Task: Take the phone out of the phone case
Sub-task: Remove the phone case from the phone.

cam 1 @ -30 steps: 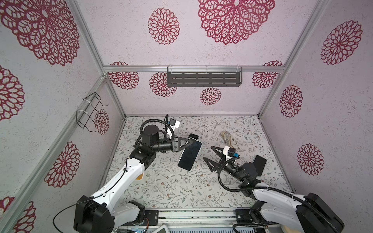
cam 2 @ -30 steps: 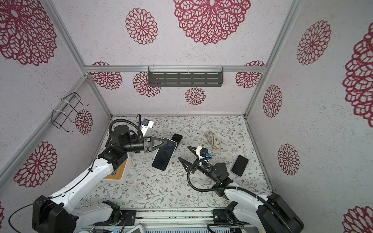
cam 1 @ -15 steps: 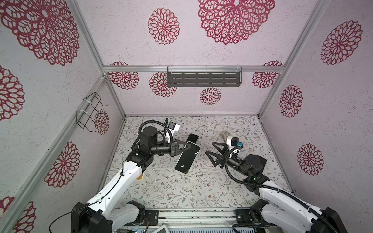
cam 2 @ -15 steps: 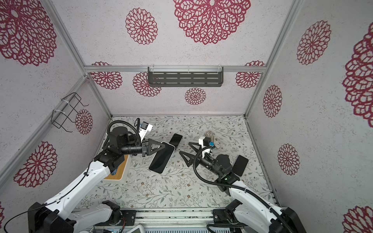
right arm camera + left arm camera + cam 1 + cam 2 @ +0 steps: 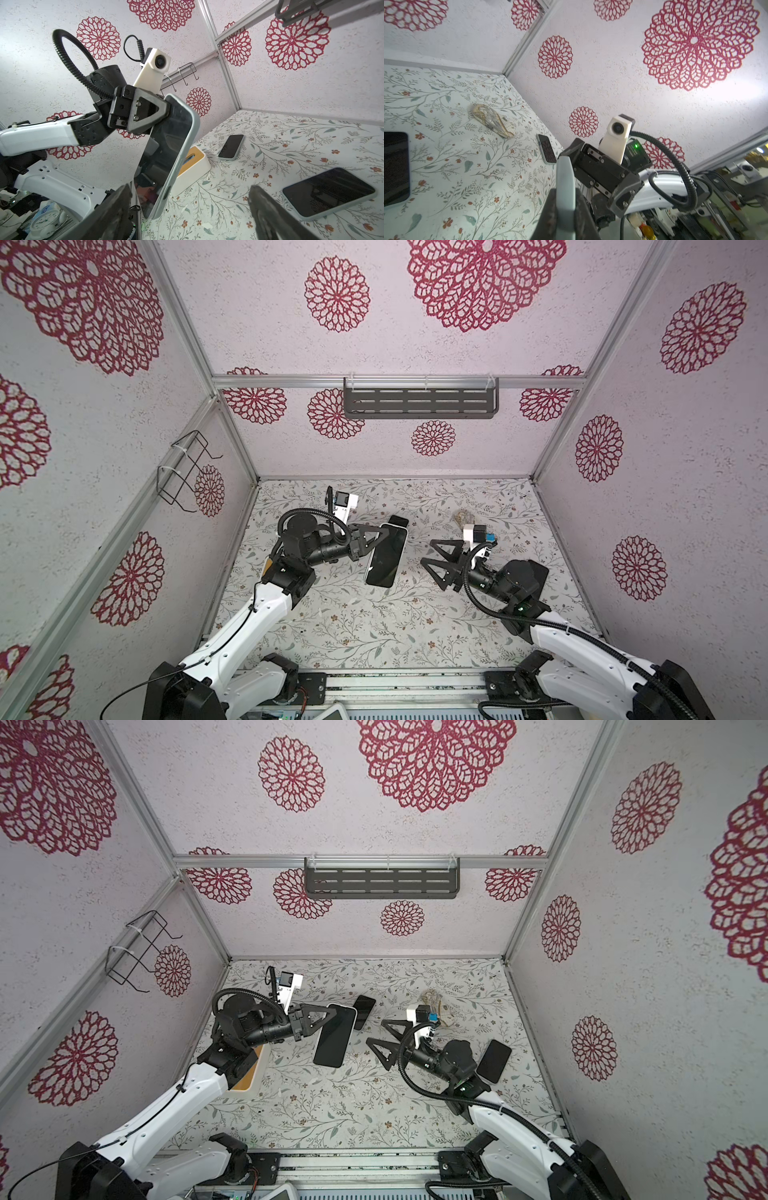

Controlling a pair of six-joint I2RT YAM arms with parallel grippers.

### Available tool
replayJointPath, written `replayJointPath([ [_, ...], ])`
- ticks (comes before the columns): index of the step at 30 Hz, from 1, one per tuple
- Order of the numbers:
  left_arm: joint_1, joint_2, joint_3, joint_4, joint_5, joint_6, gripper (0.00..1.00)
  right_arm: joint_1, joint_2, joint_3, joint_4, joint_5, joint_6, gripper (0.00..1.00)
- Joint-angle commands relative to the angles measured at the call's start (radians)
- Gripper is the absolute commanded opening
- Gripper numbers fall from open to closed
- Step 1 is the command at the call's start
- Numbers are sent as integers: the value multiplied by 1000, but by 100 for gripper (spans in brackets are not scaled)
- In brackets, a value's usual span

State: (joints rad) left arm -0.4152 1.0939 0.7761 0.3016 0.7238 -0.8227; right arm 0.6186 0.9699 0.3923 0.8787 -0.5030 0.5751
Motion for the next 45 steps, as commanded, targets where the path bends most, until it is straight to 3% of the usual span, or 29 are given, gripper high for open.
replayJointPath([
  [1, 2, -31, -38, 242, -174, -133, 0, 1, 22, -20, 180, -32, 125, 91],
  [5, 2, -10, -125, 442, -275, -238, 0, 19, 69, -57, 334, -36, 268, 90],
  [10, 1, 66, -195, 712, -321, -364, 0, 60, 138, -63, 445, -29, 399, 88],
  [15, 0, 137, -217, 869, -331, -433, 0, 85, 206, -57, 496, -12, 515, 84],
  [21, 0, 140, -221, 888, -337, -428, 0, 95, 277, -68, 544, 10, 602, 81],
  [30, 0, 126, -236, 848, -351, -391, 0, 128, 430, -35, 809, 8, 773, 72],
  [45, 1, 95, -245, 788, -366, -339, 0, 182, 485, 28, 808, 26, 775, 48],
])
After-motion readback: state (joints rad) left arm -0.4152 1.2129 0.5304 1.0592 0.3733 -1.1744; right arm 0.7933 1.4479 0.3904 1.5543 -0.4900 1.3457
